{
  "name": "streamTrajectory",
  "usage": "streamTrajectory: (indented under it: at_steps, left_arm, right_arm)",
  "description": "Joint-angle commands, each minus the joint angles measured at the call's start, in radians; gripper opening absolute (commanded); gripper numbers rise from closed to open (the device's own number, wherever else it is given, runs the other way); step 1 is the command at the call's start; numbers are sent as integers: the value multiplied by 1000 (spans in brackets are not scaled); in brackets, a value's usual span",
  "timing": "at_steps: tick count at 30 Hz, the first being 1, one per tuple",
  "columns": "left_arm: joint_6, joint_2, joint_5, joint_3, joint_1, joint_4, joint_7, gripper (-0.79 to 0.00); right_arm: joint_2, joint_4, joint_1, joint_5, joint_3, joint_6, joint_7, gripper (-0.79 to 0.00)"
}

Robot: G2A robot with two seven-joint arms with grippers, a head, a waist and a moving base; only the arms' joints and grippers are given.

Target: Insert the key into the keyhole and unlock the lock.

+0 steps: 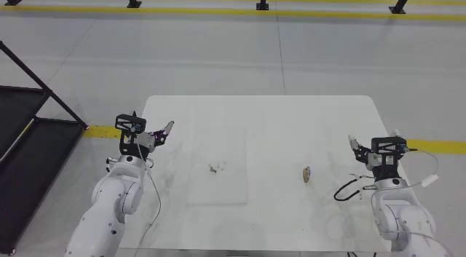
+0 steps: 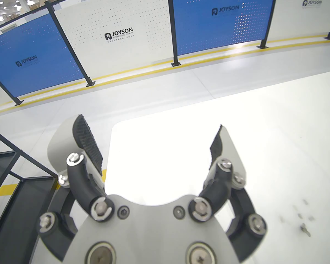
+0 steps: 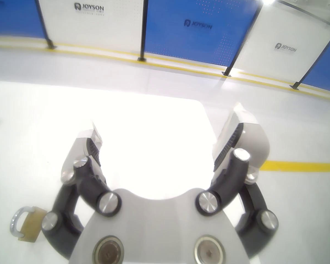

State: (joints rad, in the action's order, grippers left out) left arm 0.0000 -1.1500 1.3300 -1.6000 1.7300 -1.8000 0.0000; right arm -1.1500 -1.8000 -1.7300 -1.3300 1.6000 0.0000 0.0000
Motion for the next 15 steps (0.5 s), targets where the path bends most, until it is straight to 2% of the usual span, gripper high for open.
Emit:
streamTrajectory:
  at_steps: [1, 4, 8, 11, 15]
  left_arm:
    - [0, 0, 0, 0, 0, 0, 0, 0]
    - [-3, -1, -10, 2, -3, -6, -3, 0]
    - [-53, -3, -83, 15, -31, -75, -90, 0]
    - [-74, -2, -106, 29, -64, -124, -230, 0]
    - [-54, -7, -210, 81, -125, -187, -501, 0]
  right_arm:
    - [0, 0, 0, 0, 0, 0, 0, -1]
    - [0, 0, 0, 0, 0, 0, 0, 0]
    - [0, 0, 0, 0, 0, 0, 0, 0]
    - [0, 0, 0, 0, 0, 0, 0, 0]
    - [0, 0, 0, 0, 0, 0, 0, 0]
